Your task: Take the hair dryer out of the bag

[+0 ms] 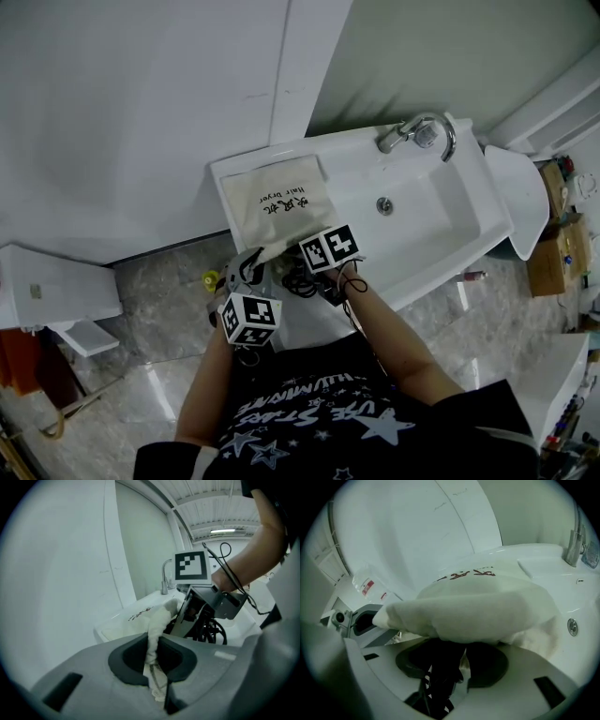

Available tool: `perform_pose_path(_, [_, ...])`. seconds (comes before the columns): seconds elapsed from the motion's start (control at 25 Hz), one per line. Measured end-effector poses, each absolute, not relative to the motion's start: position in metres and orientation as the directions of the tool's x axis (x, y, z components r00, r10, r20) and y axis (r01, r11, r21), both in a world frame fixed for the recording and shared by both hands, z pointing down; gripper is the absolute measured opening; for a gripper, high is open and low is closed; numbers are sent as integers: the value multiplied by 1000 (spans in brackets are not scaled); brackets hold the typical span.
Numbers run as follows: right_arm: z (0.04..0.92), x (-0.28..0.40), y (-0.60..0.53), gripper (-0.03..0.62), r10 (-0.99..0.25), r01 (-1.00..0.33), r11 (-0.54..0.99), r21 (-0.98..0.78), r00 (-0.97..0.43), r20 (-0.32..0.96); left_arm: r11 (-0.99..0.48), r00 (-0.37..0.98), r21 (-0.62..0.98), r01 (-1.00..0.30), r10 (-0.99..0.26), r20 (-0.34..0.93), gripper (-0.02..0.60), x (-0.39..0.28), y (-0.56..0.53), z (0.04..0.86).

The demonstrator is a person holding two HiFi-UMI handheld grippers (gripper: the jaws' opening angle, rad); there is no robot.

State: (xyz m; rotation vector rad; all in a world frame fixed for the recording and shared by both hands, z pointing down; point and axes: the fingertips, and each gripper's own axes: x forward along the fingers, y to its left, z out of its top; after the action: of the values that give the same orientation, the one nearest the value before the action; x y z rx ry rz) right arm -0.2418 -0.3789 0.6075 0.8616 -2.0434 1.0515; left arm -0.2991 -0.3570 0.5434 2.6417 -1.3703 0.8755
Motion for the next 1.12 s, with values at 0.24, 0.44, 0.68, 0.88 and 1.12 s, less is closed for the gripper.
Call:
perform_pose_path(0.24, [592, -232, -351, 199, -155, -704, 483, -520, -654, 741, -539, 373, -236, -809, -780, 502, 37, -303, -359, 540])
perform_pose_path(0.44, [580, -216, -323, 199, -45, -615, 531, -584, -708, 705, -470, 302, -248, -847, -810, 503, 37, -302, -359, 534])
perform_pose_path(0.68, [573, -194, -292, 198, 79, -517, 586, -624, -730, 679, -407, 229, -252, -878, -819, 525, 37, -302, -355, 536])
perform_pose_path(0.88, [564, -179, -266, 198, 182, -413, 643, -645, -736, 652, -357, 178, -240, -903, -818, 546, 37, -302, -352, 539])
perform_pose_path(1.12, [552, -157, -238, 198, 272, -300, 679, -670, -745, 609, -311, 138, -210, -927, -804, 579, 38, -296, -347, 544])
